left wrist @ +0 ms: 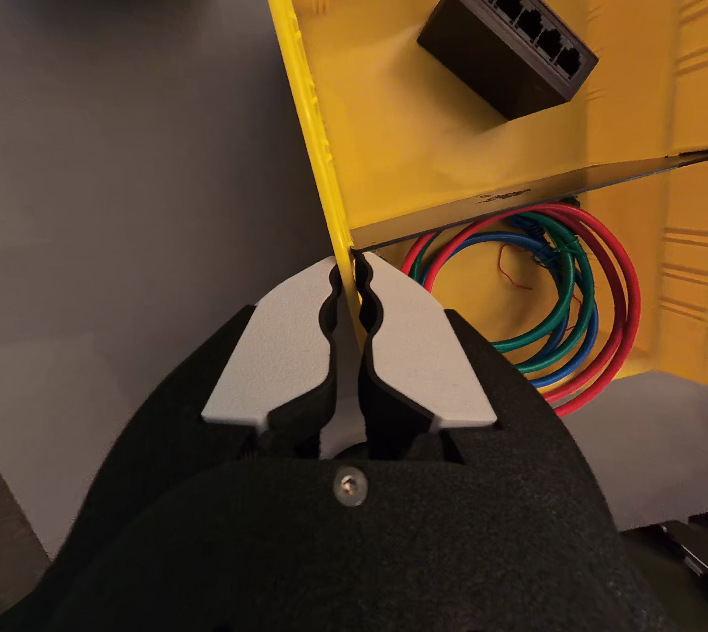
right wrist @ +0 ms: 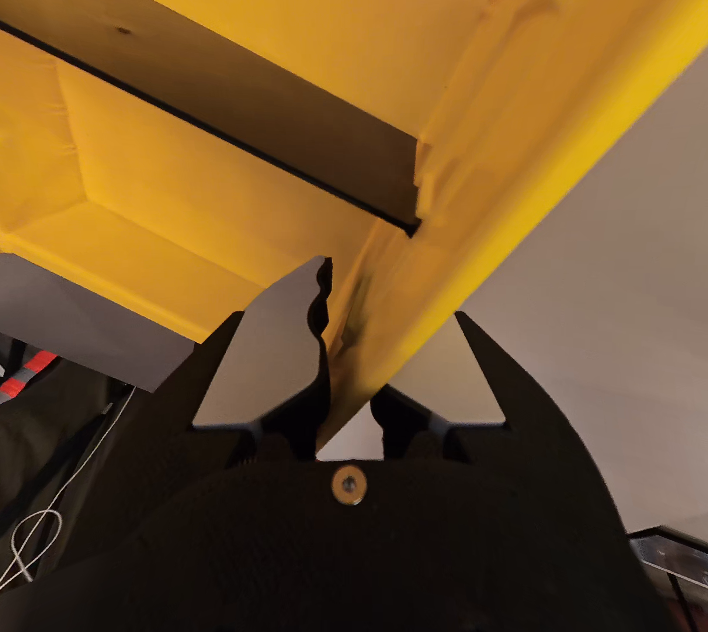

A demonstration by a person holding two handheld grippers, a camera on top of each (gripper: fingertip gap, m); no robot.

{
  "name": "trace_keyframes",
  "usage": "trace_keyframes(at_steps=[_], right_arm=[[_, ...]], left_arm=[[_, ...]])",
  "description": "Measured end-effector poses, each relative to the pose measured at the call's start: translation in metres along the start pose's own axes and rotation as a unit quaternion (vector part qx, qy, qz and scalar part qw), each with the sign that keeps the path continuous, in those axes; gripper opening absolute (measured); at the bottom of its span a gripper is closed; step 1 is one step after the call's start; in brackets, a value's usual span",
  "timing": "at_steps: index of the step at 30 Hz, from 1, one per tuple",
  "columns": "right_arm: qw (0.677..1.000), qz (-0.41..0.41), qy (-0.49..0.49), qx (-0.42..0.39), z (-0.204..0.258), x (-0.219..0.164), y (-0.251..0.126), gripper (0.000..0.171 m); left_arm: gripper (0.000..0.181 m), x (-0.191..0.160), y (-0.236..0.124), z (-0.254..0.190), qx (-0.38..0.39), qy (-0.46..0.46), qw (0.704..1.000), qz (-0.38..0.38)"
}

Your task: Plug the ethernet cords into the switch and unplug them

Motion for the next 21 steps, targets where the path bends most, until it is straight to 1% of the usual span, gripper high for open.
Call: trace_keyframes(at_steps=[6, 9, 13, 17, 21], right_arm=[[1.000, -0.005, -0.023, 0.007, -0.002, -0.001, 0.000, 0.018], [1.000, -0.015, -0.001, 0.006, -0.013, -0.008, -0.003, 0.016], [0.999, -0.026, 0.034, 0.015, -0.029, -0.019, -0.006, 0.018], [0.999, -0.029, 0.037, 0.020, -0.036, -0.028, -0.007, 0.019], [0.998, -0.024, 0.058, -0.015, -0.043, -0.030, -0.010, 0.012]], left_arm=[[0.007, -0.008, -0.006, 0.035, 0.029, -0.010, 0.999, -0.022], [0.007, -0.011, -0.008, 0.047, 0.043, -0.009, 0.999, -0.025], [0.007, -0.015, -0.011, 0.058, 0.048, -0.004, 0.999, -0.025], [0.008, -0.018, -0.013, 0.068, 0.060, 0.016, 0.998, -0.017], [0.009, -0.021, -0.015, 0.081, 0.071, 0.034, 0.997, -0.019]])
Point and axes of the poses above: each gripper's, where its closed fingertips meet, y out along the fingers, x out of its top, z = x × y across the jaws, the point moved 9 cm from there along -y, back along the fingers, and after that the axes turned 1 degree about z, right-handed, at the moved point
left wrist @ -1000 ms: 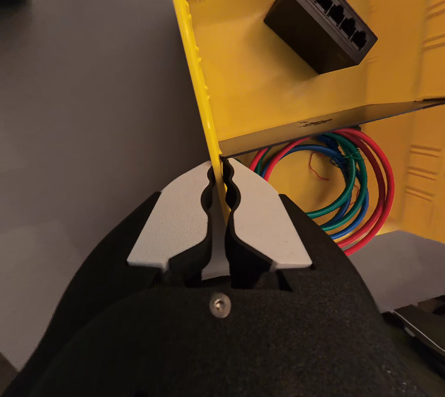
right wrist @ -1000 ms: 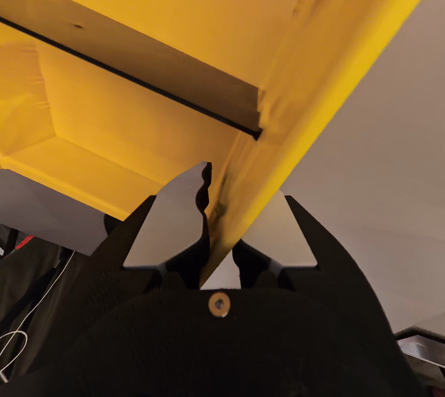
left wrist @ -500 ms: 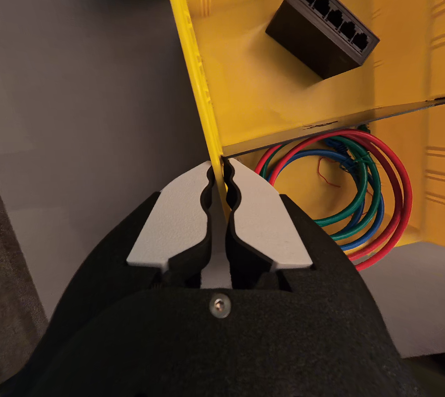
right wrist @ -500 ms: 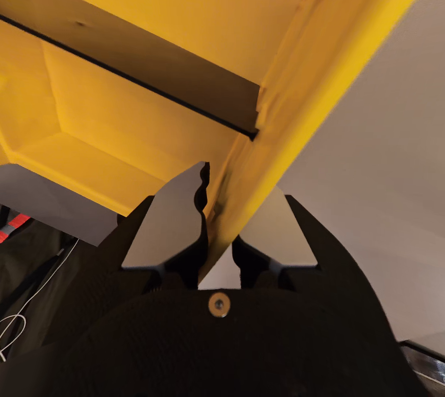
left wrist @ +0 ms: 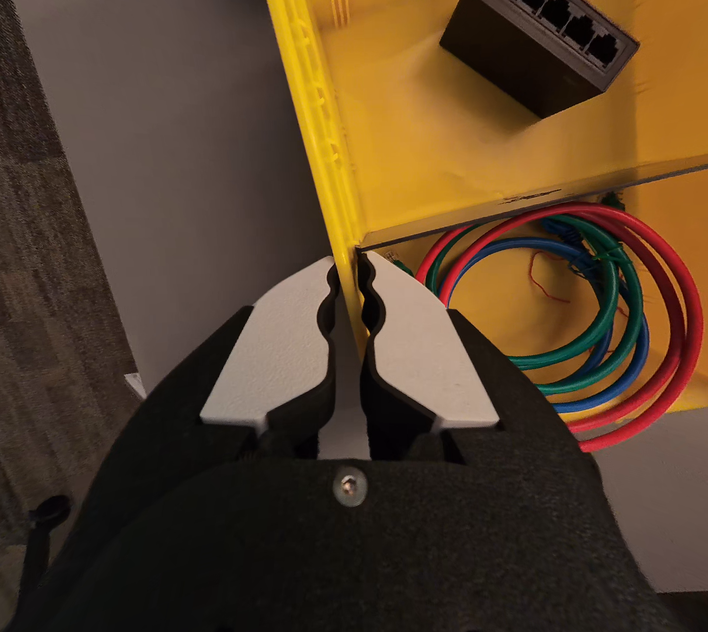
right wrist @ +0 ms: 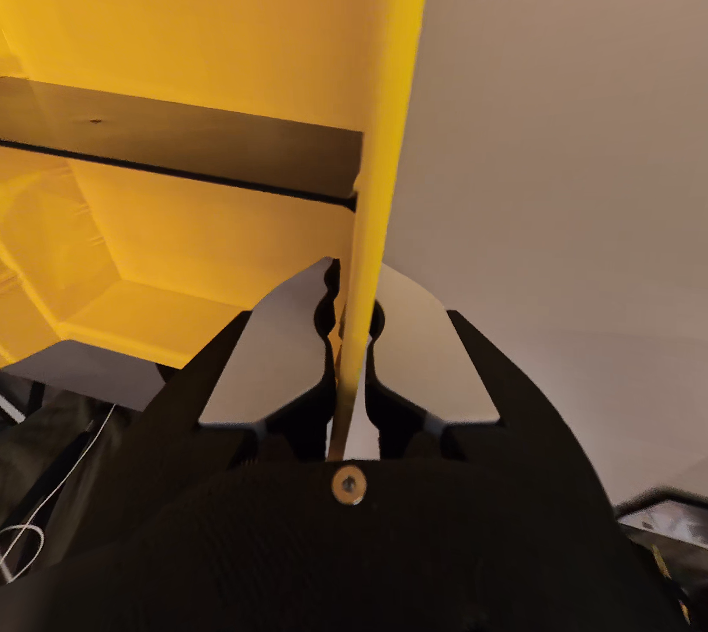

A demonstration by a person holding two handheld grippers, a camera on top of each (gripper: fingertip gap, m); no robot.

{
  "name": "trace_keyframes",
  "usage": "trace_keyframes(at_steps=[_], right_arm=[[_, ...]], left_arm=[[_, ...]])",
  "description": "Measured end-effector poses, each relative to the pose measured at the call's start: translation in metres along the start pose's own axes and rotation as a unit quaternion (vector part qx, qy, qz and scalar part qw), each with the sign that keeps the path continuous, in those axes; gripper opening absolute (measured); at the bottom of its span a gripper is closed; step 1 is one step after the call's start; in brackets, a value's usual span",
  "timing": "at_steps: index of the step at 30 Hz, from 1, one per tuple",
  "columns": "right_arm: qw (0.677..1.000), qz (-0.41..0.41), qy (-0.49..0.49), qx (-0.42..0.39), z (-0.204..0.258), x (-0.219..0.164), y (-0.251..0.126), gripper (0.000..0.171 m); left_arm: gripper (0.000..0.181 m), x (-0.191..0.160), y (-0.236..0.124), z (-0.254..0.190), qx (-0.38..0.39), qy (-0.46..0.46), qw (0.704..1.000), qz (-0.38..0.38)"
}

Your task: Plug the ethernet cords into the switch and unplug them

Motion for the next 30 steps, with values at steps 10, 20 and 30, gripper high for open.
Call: trace_keyframes(at_steps=[10, 20, 30], right_arm=[[1.000, 0.000, 0.012, 0.002, -0.001, 0.006, 0.004, 0.015], [0.997, -0.032, 0.026, 0.058, -0.005, 0.004, -0.004, 0.027], [0.983, -0.172, 0.057, 0.020, -0.005, -0.022, -0.064, 0.028]], left_arm=[[0.010, -0.006, 0.002, 0.018, 0.013, 0.016, 0.999, -0.034], [0.026, -0.007, -0.002, 0.024, 0.004, 0.011, 0.997, -0.082], [0.039, -0.012, -0.057, 0.035, -0.047, -0.023, 0.962, -0.268]])
Point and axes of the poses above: each gripper's, where its closed fingertips meet, y out along the fingers, x out of its top, z = x × y across the jaws, the point moved 9 cm from there along -y, back along the fingers, and after that the axes turned 1 degree about z, right-handed, at the moved point
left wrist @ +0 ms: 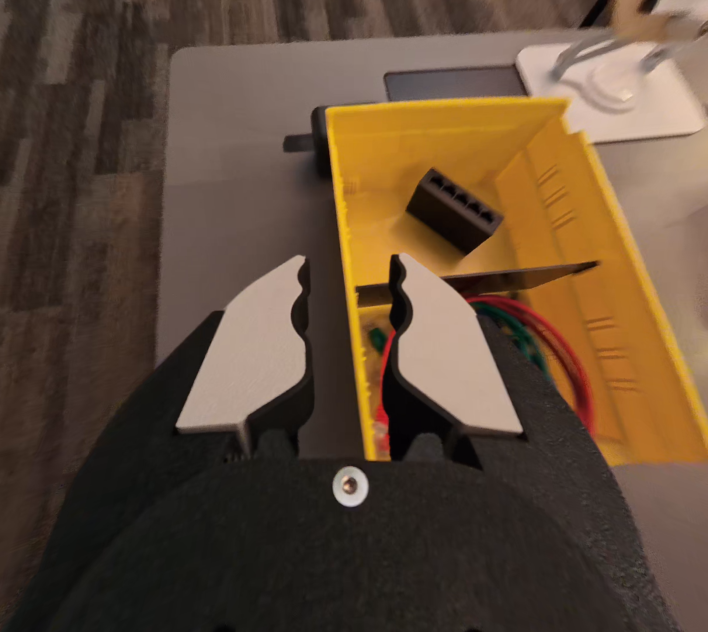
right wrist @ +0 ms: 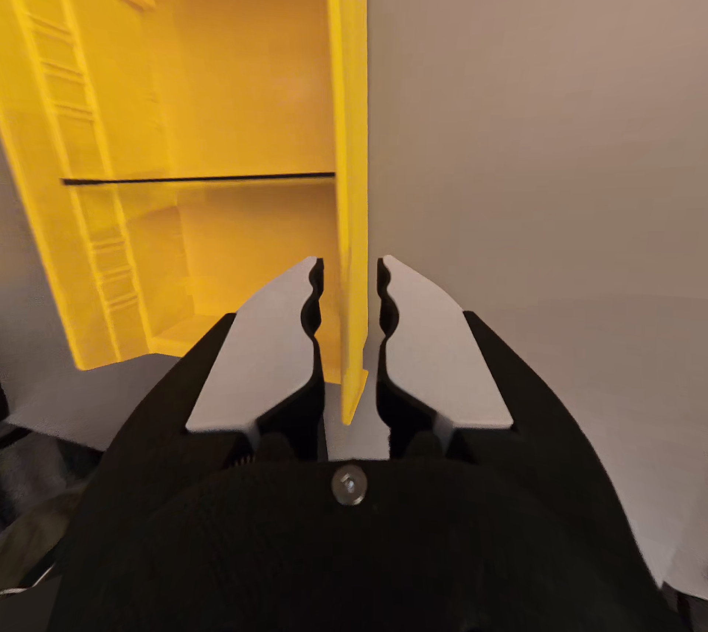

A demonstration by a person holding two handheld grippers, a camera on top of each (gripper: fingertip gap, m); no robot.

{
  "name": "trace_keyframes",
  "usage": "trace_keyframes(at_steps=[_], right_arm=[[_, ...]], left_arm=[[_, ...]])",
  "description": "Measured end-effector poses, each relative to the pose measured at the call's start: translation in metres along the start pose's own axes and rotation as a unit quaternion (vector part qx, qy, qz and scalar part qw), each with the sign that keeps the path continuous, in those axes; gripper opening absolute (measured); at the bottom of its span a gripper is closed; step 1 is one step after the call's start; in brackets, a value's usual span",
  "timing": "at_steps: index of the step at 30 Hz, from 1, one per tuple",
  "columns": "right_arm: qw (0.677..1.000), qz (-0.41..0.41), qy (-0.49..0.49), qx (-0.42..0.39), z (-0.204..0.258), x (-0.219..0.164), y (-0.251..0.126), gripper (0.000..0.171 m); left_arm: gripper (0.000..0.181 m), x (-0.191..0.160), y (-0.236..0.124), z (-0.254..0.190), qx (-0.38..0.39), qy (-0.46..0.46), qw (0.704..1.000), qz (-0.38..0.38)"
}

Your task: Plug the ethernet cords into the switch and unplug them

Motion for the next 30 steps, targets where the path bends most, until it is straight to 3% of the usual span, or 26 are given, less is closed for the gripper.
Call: trace_keyframes(at_steps=[4, 8, 12, 16, 18, 21, 27, 30], right_arm=[[0.992, -0.122, -0.034, -0.021, 0.021, 0.002, -0.045, 0.028], [0.952, -0.287, -0.106, -0.012, 0.053, 0.007, -0.089, 0.028], [0.868, -0.453, -0.202, -0.008, 0.082, 0.007, -0.124, 0.029], [0.773, -0.559, -0.298, 0.028, 0.107, -0.002, -0.127, 0.042], [0.749, -0.580, -0.319, 0.039, 0.116, -0.001, -0.127, 0.042], [0.741, -0.578, -0.331, 0.083, 0.128, 0.002, -0.124, 0.042], [0.732, -0.569, -0.348, 0.141, 0.146, 0.004, -0.121, 0.043], [0.727, -0.569, -0.356, 0.147, 0.152, 0.004, -0.121, 0.043]], left_arm=[[0.040, 0.016, 0.006, -0.027, -0.127, -0.092, 0.987, -0.020], [0.042, 0.025, 0.032, -0.055, -0.153, -0.095, 0.984, 0.013], [0.045, 0.028, 0.059, -0.073, -0.125, -0.008, 0.991, 0.047], [0.047, 0.037, 0.070, -0.080, -0.068, 0.170, 0.981, 0.059], [0.047, 0.037, 0.076, -0.082, -0.035, 0.273, 0.958, 0.079], [0.049, 0.032, 0.089, -0.089, -0.024, 0.401, 0.906, 0.133], [0.050, 0.017, 0.122, -0.104, -0.012, 0.616, 0.757, 0.217], [0.055, 0.019, 0.138, -0.107, -0.009, 0.676, 0.706, 0.211]])
Point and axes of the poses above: each gripper's, where its closed fingertips meet, y out along the fingers, x out of its top, z = x × y across the jaws, the point moved 9 cm from there along -y, back along the fingers, and after that the axes turned 1 degree about z, right-handed, at the moved point
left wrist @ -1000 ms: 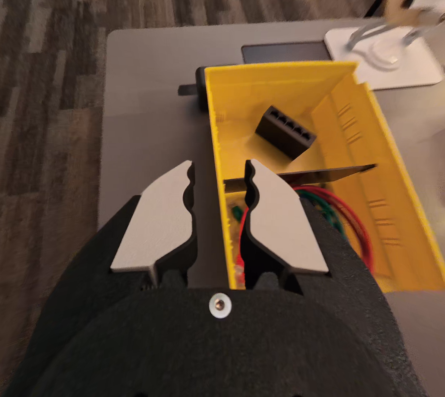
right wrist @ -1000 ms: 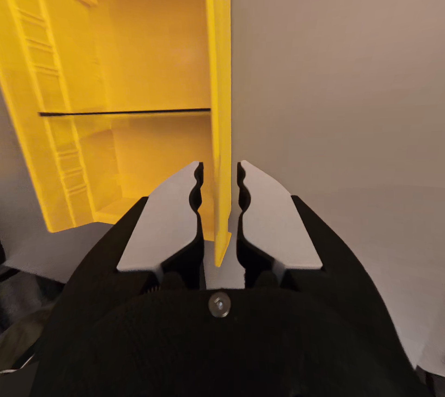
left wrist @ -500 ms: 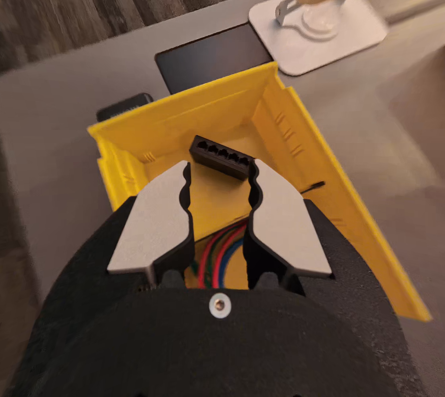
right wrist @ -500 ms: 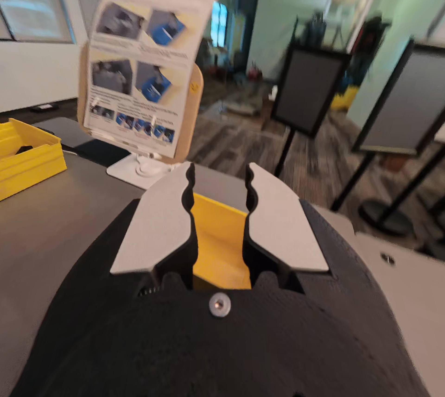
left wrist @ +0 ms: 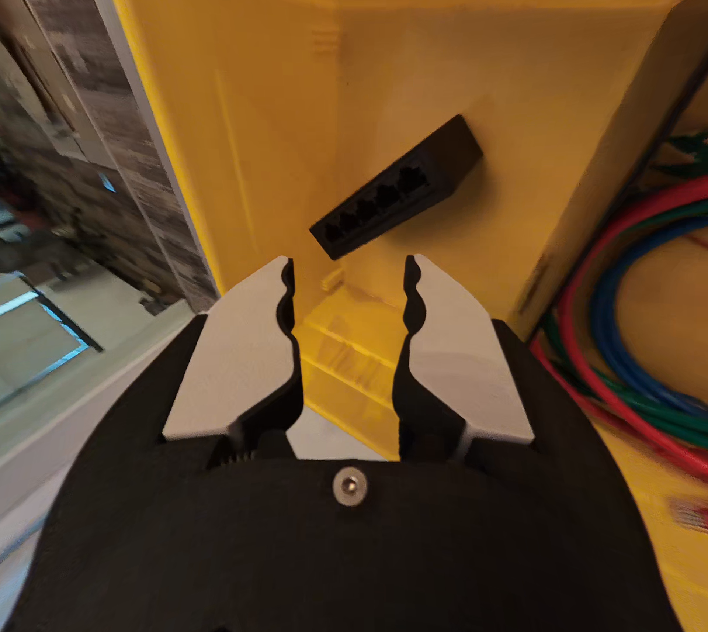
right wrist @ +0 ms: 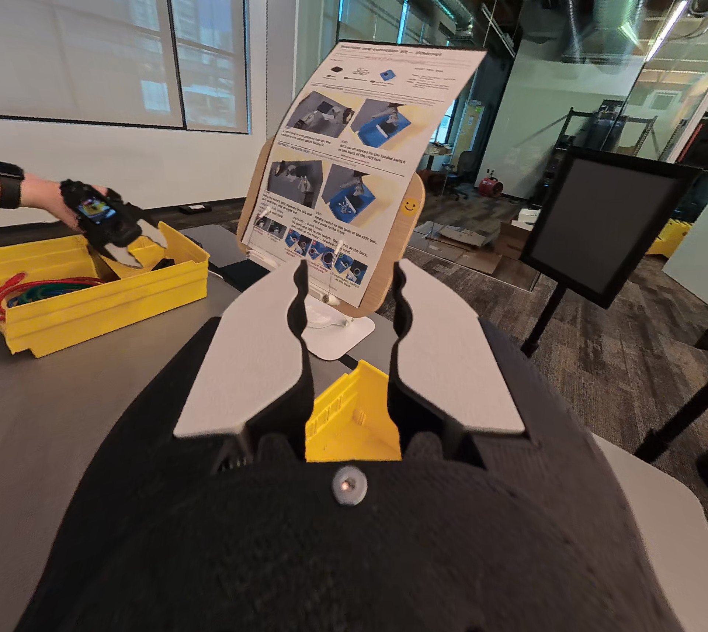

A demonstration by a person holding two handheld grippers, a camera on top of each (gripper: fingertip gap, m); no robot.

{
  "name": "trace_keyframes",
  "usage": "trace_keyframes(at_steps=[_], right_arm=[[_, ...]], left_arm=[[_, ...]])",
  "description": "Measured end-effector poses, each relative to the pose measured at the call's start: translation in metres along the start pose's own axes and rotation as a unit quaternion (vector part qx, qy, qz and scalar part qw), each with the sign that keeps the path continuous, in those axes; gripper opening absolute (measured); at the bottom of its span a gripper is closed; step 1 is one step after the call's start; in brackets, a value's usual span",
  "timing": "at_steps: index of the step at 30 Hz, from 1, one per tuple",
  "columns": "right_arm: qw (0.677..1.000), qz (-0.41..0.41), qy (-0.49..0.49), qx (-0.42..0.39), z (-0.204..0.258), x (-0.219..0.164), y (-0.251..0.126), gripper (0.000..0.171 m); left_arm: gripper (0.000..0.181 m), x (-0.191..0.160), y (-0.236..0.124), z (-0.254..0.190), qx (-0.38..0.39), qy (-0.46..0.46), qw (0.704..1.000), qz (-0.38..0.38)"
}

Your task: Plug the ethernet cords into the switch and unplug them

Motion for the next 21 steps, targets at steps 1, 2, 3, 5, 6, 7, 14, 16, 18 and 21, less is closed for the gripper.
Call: trace_keyframes(at_steps=[1, 2, 3, 5, 6, 7, 14, 16, 18, 21], right_arm=[[1.000, -0.001, -0.002, 0.007, 0.002, 0.001, 0.001, 0.043], [1.000, -0.002, -0.003, 0.014, 0.004, 0.002, 0.002, 0.043], [1.000, -0.004, -0.004, 0.019, 0.005, 0.003, 0.003, 0.043], [1.000, -0.007, -0.001, 0.023, 0.007, 0.003, 0.005, 0.043], [1.000, -0.007, 0.001, 0.023, 0.008, 0.003, 0.007, 0.043], [1.000, -0.007, 0.004, 0.025, 0.008, 0.002, 0.009, 0.043], [0.998, 0.038, -0.007, 0.042, 0.014, -0.008, 0.028, 0.043], [0.998, 0.043, -0.011, 0.045, 0.016, -0.009, 0.031, 0.043], [0.998, 0.045, -0.014, 0.049, 0.017, -0.009, 0.032, 0.043], [0.997, 0.050, -0.019, 0.049, 0.018, -0.009, 0.032, 0.043]], left_arm=[[0.055, 0.002, 0.004, 0.001, 0.004, 0.021, 1.000, 0.000], [0.053, 0.005, 0.008, 0.001, 0.004, 0.043, 0.999, -0.002], [0.053, 0.007, 0.012, 0.000, 0.004, 0.066, 0.998, -0.001], [0.052, 0.011, 0.020, -0.003, -0.002, 0.111, 0.994, 0.010], [0.052, 0.012, 0.024, -0.004, -0.005, 0.135, 0.991, 0.018], [0.053, 0.014, 0.027, -0.006, -0.007, 0.153, 0.988, 0.017], [0.038, 0.024, 0.038, -0.010, -0.033, 0.207, 0.978, -0.006], [0.037, 0.023, 0.039, -0.009, -0.038, 0.213, 0.976, -0.007], [0.035, 0.020, 0.039, -0.009, -0.038, 0.221, 0.974, -0.002], [0.032, 0.013, 0.039, -0.008, -0.031, 0.227, 0.973, 0.014]])
Point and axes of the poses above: each gripper's, where its closed fingertips meet, y out along the fingers, x out of its top, z = x × y across the jaws, the point moved 9 cm from there along -y, back along the fingers, and after that the axes turned 1 degree about z, right-handed, at the moved point
